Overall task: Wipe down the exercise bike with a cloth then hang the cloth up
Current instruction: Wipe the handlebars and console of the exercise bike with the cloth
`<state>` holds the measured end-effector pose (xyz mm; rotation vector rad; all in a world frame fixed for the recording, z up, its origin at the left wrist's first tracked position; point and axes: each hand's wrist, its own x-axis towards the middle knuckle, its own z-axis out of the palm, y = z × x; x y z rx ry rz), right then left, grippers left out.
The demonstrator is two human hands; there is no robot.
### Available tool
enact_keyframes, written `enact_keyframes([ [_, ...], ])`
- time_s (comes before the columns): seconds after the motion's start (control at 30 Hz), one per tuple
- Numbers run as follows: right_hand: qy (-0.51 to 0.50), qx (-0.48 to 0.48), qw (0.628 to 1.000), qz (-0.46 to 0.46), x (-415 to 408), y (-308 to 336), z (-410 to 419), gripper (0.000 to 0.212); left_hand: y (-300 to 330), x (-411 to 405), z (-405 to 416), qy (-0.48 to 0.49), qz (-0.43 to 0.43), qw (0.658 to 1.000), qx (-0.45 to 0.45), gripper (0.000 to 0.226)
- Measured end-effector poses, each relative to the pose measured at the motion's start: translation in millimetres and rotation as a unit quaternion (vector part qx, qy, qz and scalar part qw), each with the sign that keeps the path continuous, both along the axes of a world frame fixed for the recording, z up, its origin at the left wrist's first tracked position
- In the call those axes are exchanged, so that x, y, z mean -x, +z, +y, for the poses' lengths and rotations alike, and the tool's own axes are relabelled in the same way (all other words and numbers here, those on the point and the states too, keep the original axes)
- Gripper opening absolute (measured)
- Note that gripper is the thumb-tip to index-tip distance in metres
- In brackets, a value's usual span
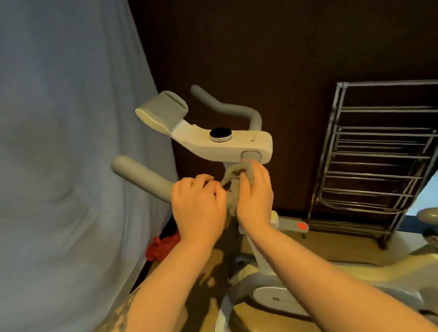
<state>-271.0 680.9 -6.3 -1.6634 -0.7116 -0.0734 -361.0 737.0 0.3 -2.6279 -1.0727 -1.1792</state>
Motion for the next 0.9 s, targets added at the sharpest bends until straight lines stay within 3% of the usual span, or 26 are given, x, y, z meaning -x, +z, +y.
enact_keyframes([
  [0.13,0.004,0.020,0.998,0.065,-22,18,11,0.032,0,3,-3,0.003,-0.003,1.000,0.002,0.041],
  [0.23,0.035,0.006,0.999,0.011,9,4,-1,0.039,-1,1,-5,0.023,-0.004,1.000,0.003,0.040],
  [0.3,0.072,0.021,0.997,-0.032,-13,-1,6,0.036,1,0,-5,0.036,0.015,0.999,0.001,0.040],
  [0.37,0.093,0.037,0.995,-0.021,-45,4,18,0.033,2,1,-5,0.040,0.046,0.998,-0.005,0.041],
  [0.47,0.091,0.040,0.995,-0.007,-47,9,14,0.033,3,3,-11,0.047,0.027,0.999,-0.005,0.043],
  [0.63,0.196,0.065,0.963,-0.171,-34,1,-8,0.032,5,-1,-15,0.080,0.008,0.997,-0.006,0.040],
  [0.73,0.163,0.083,0.974,-0.134,-73,9,10,0.030,6,0,-19,0.075,0.043,0.995,-0.049,0.024],
  [0.83,0.123,0.042,0.990,-0.051,-46,2,2,0.038,5,0,-19,0.083,0.035,0.995,-0.042,0.039],
  [0.9,0.165,0.029,0.983,-0.074,-12,-7,-16,0.042,2,-2,-14,0.093,0.017,0.996,-0.011,0.043],
])
